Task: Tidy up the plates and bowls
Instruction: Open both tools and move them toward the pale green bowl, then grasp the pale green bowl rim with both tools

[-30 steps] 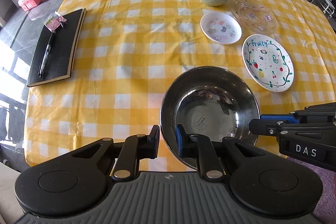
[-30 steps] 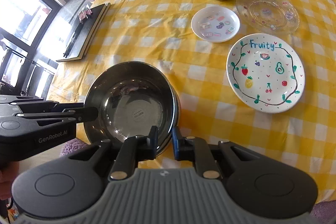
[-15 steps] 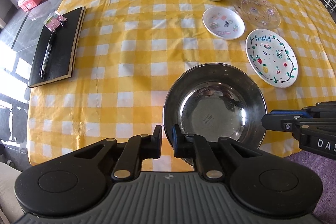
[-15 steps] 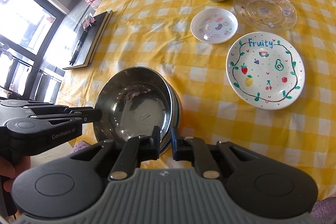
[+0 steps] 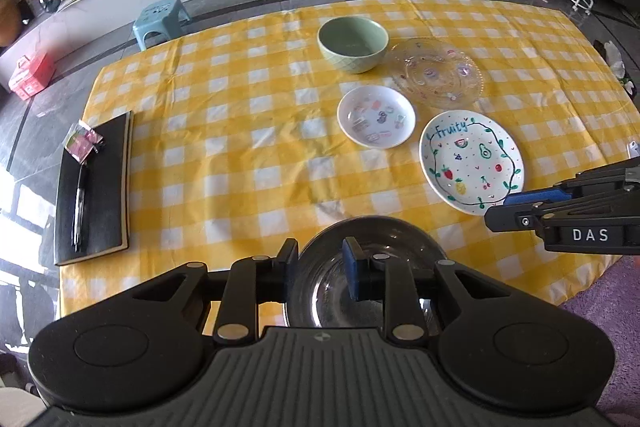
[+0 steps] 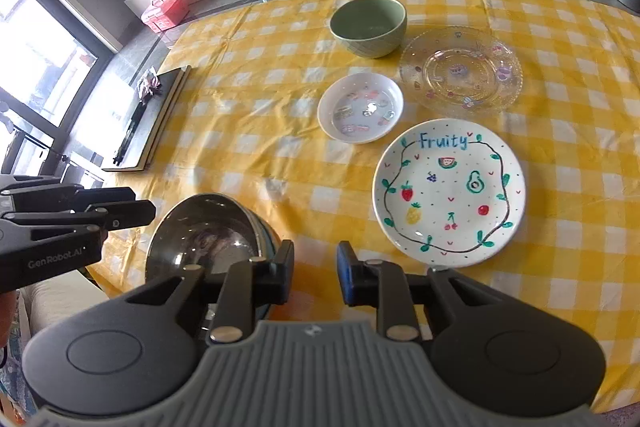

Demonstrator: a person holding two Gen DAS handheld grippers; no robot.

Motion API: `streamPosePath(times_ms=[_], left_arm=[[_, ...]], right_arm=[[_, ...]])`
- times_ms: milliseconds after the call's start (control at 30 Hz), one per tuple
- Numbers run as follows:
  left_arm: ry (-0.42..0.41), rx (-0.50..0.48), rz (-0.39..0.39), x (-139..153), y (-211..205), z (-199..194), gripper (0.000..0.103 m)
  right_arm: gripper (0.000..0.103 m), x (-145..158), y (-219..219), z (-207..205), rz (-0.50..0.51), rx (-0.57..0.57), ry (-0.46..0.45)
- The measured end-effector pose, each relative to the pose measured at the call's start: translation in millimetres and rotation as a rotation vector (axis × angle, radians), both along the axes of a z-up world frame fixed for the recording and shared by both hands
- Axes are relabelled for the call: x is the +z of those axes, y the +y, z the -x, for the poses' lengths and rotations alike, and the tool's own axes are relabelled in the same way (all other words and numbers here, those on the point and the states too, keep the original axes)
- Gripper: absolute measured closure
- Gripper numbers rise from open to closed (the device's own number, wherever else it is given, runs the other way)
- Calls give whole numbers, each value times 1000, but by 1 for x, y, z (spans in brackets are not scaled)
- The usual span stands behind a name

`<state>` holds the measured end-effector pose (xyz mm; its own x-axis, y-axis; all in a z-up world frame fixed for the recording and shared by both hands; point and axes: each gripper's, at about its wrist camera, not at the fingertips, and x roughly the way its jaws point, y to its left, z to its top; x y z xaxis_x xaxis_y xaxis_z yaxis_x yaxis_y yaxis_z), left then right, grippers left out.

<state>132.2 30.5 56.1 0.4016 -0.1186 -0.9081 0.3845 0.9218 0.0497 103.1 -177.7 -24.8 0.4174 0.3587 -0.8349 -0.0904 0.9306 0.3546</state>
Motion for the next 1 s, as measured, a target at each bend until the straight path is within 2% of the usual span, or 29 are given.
streamPosePath(times_ms=[233,400,667,767,1000], left_arm=[[-11,-34,53,-4,-24,-26,71],[16,-20,121,-11,-38,-57,70],[-10,34,216,-14,-54,-117,69],[-10,65,253,-20,-58,-142,69],[4,126,242,-48,-59,-193,69]], right_arm=[[75,-12,-19,-23,10,-36,25],[73,-11,-29,-46,11,-59,18],[72,-2,-48,-99,39,-120,-57],[72,-4,-53,-121,14,-148,-72],[72,-12,-44,-174,8,-154,-115]])
